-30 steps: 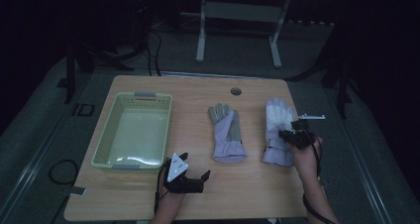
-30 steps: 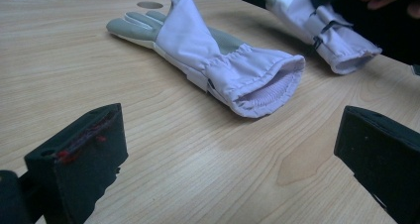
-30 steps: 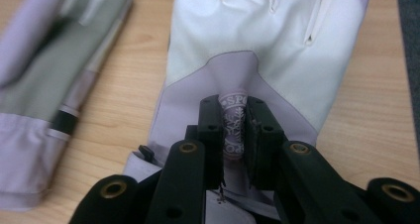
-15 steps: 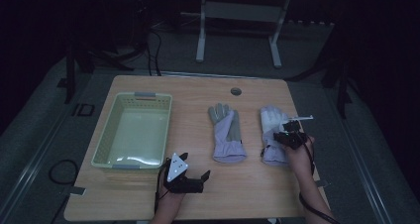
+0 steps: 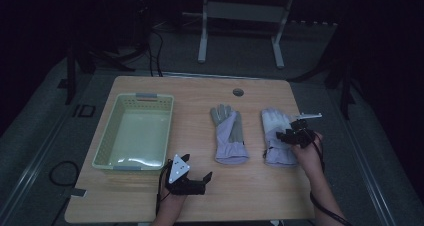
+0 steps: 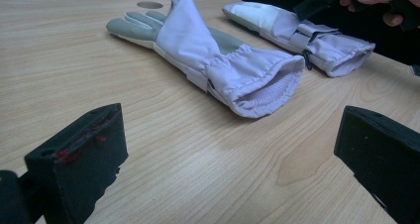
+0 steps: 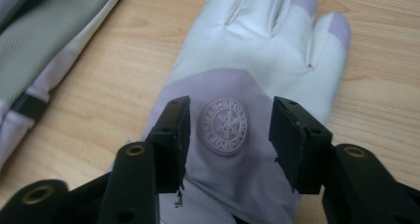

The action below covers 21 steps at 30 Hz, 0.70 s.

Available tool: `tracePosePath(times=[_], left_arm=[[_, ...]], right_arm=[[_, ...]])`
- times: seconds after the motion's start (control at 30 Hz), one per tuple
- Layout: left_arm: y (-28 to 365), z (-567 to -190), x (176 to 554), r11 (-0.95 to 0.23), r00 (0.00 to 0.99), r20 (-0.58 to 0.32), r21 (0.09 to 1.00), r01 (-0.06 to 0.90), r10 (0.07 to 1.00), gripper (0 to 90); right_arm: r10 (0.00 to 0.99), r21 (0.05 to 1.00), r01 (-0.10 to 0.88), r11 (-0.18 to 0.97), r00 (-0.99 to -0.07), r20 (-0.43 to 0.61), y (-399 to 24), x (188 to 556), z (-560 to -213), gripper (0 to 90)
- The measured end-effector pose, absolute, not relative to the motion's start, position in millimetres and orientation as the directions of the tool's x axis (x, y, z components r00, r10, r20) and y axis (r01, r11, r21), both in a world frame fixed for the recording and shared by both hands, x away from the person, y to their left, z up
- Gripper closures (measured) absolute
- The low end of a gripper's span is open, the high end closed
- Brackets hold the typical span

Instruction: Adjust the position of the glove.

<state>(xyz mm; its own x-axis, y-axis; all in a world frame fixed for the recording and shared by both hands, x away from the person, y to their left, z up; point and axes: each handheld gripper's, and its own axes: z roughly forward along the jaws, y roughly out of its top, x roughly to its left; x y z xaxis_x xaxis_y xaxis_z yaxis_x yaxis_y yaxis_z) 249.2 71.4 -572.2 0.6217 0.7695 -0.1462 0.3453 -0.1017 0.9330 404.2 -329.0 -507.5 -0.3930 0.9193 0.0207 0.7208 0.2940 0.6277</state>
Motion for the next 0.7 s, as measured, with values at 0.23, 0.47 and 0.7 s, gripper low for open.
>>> tracePosePath(times=[0.23,0.47,0.7], left_arm=[[71,-572,249,-0.109,0.62,-0.138,0.933,0.343,0.772,0.0],[70,-572,249,-0.11,0.62,-0.135,0.934,0.34,0.773,0.0],[71,-572,249,-0.107,0.619,-0.14,0.933,0.343,0.773,0.0]], right_arm=[[0.908,0.605,0.733,0.31,-0.416,0.038,-335,405,-523,51.5],[0.896,0.591,0.743,0.315,-0.437,0.072,-338,408,-533,60.7],[0.898,0.583,0.755,0.3,-0.43,0.095,-335,407,-532,72.5]])
